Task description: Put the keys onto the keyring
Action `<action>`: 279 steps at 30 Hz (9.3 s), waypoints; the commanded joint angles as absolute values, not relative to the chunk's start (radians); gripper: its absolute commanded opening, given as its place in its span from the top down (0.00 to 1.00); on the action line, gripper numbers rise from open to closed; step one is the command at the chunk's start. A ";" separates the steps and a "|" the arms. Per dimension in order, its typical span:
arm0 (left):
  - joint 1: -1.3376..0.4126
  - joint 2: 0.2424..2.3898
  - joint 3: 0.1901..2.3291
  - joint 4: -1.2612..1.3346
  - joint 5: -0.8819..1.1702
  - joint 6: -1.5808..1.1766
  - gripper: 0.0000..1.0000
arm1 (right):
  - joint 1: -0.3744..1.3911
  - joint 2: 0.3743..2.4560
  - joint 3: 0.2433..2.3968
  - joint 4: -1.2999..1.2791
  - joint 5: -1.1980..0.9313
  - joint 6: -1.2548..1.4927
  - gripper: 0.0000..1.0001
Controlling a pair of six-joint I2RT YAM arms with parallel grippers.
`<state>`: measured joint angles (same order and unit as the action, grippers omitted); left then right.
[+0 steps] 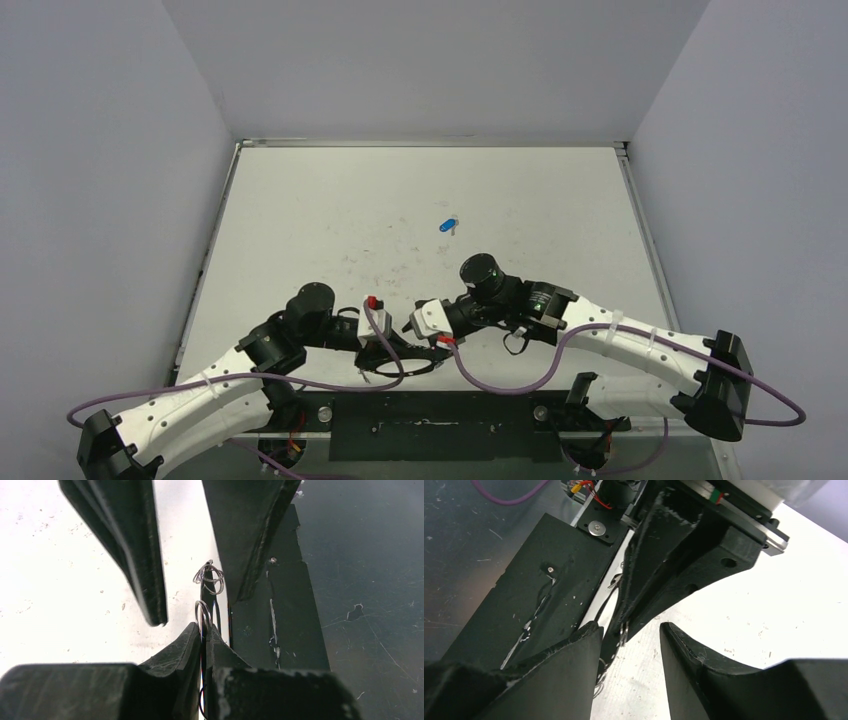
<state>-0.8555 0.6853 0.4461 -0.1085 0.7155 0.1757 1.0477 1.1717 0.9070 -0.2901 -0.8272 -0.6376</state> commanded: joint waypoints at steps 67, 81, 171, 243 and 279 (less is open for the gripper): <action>-0.851 0.442 0.310 0.092 0.316 0.148 0.43 | 0.911 1.215 0.530 0.559 -0.581 0.226 1.00; -0.851 0.406 0.216 0.133 0.313 0.082 0.53 | 0.911 1.297 0.448 0.826 -0.642 0.250 1.00; -0.851 0.298 0.149 0.328 0.424 -0.041 1.00 | 0.983 1.249 0.543 0.757 -0.803 0.123 1.00; -0.851 0.311 0.183 0.163 0.302 -0.112 1.00 | 0.428 1.174 0.603 -0.404 0.033 0.826 0.44; -0.851 0.258 0.174 0.126 0.311 -0.101 1.00 | 0.388 1.283 0.625 -0.347 -0.025 0.736 1.00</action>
